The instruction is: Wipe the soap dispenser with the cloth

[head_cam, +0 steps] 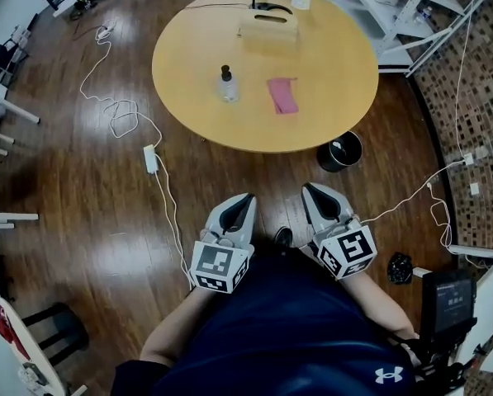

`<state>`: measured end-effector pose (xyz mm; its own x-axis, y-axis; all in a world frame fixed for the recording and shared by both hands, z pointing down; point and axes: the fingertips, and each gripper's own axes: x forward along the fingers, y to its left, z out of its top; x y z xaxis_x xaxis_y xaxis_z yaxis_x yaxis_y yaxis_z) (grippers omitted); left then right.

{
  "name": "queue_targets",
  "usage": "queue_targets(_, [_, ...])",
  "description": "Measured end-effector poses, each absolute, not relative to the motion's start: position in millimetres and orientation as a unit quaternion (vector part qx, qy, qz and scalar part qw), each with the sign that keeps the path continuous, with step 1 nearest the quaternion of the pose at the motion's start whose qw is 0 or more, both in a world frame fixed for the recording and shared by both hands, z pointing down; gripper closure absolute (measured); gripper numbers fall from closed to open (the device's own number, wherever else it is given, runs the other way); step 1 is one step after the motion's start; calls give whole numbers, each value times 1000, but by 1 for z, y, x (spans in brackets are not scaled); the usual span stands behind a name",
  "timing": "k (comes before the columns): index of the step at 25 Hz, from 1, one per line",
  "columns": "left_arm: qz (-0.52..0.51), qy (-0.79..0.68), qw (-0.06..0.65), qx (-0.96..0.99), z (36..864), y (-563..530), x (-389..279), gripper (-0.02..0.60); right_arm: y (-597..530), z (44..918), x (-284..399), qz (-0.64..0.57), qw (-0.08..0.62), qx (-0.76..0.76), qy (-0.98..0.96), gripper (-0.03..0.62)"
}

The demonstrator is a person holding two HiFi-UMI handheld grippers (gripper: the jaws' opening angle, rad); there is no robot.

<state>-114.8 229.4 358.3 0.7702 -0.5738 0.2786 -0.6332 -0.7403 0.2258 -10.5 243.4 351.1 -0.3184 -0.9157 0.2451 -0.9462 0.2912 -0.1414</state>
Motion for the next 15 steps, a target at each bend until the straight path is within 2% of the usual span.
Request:
queue_targets(5, [96, -315, 165, 930, 366, 236, -130, 578, 252, 356, -30, 127, 82, 586, -796, 583])
queue_targets(15, [86, -310, 139, 937, 354, 238, -149, 578, 254, 346, -50, 100, 78, 597, -792, 585])
